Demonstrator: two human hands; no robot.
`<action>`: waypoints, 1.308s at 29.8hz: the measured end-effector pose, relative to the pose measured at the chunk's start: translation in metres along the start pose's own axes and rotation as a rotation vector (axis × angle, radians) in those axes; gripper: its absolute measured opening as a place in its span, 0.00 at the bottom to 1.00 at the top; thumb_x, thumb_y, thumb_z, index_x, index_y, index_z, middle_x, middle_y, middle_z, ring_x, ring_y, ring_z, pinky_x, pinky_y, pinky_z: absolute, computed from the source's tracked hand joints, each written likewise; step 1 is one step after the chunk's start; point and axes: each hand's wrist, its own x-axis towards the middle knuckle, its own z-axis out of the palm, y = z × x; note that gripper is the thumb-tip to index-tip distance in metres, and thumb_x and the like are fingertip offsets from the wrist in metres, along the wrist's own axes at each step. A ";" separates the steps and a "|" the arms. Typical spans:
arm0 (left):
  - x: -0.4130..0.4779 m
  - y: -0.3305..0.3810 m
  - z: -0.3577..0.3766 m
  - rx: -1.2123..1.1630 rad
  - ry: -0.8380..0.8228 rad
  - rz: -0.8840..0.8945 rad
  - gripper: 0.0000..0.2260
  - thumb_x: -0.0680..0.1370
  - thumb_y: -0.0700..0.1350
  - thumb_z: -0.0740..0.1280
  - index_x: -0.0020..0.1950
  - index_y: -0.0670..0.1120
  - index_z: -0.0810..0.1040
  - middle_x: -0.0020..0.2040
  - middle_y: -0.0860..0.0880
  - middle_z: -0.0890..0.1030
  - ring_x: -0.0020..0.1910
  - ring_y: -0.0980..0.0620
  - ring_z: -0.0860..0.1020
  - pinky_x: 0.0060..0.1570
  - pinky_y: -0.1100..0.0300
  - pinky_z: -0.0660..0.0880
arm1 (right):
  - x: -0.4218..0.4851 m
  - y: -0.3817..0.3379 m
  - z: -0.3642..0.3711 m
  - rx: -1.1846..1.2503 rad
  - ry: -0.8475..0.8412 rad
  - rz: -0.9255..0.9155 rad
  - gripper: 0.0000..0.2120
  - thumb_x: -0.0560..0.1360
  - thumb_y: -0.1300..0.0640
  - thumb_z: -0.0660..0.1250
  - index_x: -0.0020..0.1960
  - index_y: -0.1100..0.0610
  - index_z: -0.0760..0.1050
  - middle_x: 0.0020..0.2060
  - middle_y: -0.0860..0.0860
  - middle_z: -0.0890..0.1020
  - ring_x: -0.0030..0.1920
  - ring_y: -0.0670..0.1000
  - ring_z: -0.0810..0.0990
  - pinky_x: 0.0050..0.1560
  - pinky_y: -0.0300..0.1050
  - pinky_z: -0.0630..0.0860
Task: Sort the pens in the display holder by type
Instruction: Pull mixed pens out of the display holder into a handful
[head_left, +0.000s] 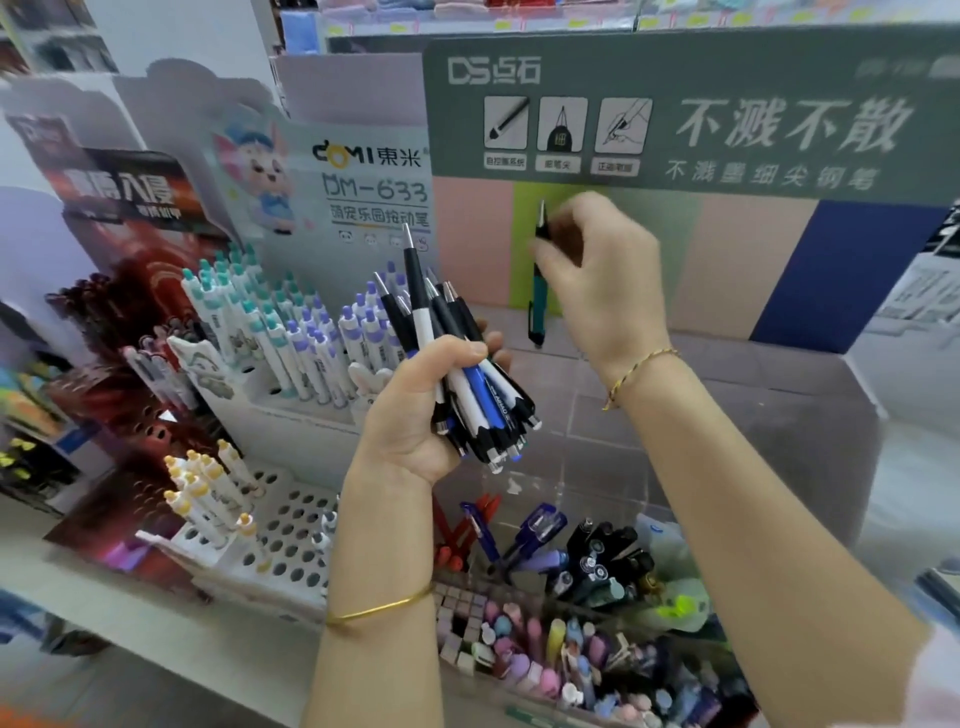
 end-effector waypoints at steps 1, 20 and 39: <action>-0.001 0.000 -0.001 -0.003 -0.022 -0.007 0.07 0.66 0.38 0.66 0.37 0.43 0.85 0.40 0.48 0.82 0.39 0.52 0.81 0.39 0.58 0.80 | -0.001 0.002 0.004 -0.115 -0.042 0.021 0.08 0.76 0.55 0.67 0.50 0.60 0.76 0.46 0.55 0.81 0.47 0.57 0.78 0.47 0.52 0.75; -0.009 -0.004 -0.002 0.024 -0.185 -0.102 0.18 0.61 0.38 0.71 0.51 0.41 0.78 0.42 0.46 0.79 0.39 0.50 0.79 0.40 0.56 0.80 | -0.017 -0.009 0.003 0.120 -0.247 0.188 0.14 0.75 0.52 0.67 0.40 0.62 0.80 0.32 0.54 0.82 0.30 0.50 0.78 0.36 0.44 0.77; -0.001 -0.008 -0.001 -0.082 -0.133 -0.068 0.12 0.64 0.35 0.66 0.46 0.43 0.75 0.36 0.50 0.76 0.34 0.53 0.79 0.43 0.57 0.78 | 0.007 -0.011 -0.016 0.292 0.261 0.052 0.07 0.76 0.52 0.65 0.39 0.49 0.73 0.34 0.48 0.78 0.36 0.55 0.79 0.37 0.53 0.77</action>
